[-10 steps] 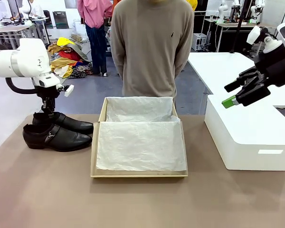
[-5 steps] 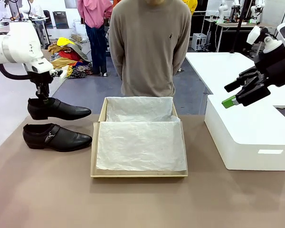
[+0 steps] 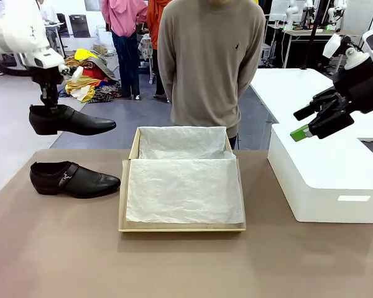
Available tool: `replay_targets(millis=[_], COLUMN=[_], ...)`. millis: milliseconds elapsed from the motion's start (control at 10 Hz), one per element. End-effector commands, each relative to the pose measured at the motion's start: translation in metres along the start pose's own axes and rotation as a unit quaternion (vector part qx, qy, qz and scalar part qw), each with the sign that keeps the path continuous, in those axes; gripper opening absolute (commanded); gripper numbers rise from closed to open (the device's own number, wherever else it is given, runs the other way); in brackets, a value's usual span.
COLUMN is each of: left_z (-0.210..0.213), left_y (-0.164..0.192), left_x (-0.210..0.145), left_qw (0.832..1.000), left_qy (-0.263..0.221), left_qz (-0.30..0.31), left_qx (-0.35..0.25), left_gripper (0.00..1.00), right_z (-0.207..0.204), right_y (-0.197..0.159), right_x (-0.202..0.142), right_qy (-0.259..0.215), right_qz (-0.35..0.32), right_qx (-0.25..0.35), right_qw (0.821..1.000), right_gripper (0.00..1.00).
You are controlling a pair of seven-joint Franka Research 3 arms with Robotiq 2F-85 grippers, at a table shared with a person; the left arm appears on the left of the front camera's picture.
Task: Pack the shoes into the box.
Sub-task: Place one shoe of the Shoes into the Shoes Box.
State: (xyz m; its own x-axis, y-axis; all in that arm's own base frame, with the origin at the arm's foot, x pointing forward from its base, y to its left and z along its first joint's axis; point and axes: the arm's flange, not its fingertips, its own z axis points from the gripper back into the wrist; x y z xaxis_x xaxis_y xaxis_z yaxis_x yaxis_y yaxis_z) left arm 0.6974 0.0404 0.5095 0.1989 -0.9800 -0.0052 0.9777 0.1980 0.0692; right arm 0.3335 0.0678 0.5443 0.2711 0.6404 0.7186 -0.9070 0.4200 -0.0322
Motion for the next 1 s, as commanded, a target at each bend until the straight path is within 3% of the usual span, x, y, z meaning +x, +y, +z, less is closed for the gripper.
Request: replay_targets(millis=[0,300,600,900], left_z=[0.033,0.063,0.072,0.075], left_y=[-0.007,-0.048,-0.080,-0.095], left_x=[0.019,0.055,0.091,0.106], left_qw=[1.000,0.999,0.999,1.000], left_qy=[0.007,-0.001,-0.005,-0.011], left_qz=[0.024,0.036,0.008,-0.005], left_qx=[-0.009,0.019,0.030,0.003], left_gripper=[0.00,0.00,0.00,0.00], right_z=[-0.001,-0.001,-0.001,-0.001], right_y=[-0.001,-0.001,-0.001,-0.001], right_x=[0.001,0.001,0.001,0.001], right_qy=[-0.013,-0.013,-0.013,-0.013], right_qz=[0.002,0.002,0.002,0.002], right_qx=[0.006,0.006,0.006,0.006], right_qw=[1.000,1.000,1.000,1.000], right_gripper=[1.00,1.00,1.00,1.00])
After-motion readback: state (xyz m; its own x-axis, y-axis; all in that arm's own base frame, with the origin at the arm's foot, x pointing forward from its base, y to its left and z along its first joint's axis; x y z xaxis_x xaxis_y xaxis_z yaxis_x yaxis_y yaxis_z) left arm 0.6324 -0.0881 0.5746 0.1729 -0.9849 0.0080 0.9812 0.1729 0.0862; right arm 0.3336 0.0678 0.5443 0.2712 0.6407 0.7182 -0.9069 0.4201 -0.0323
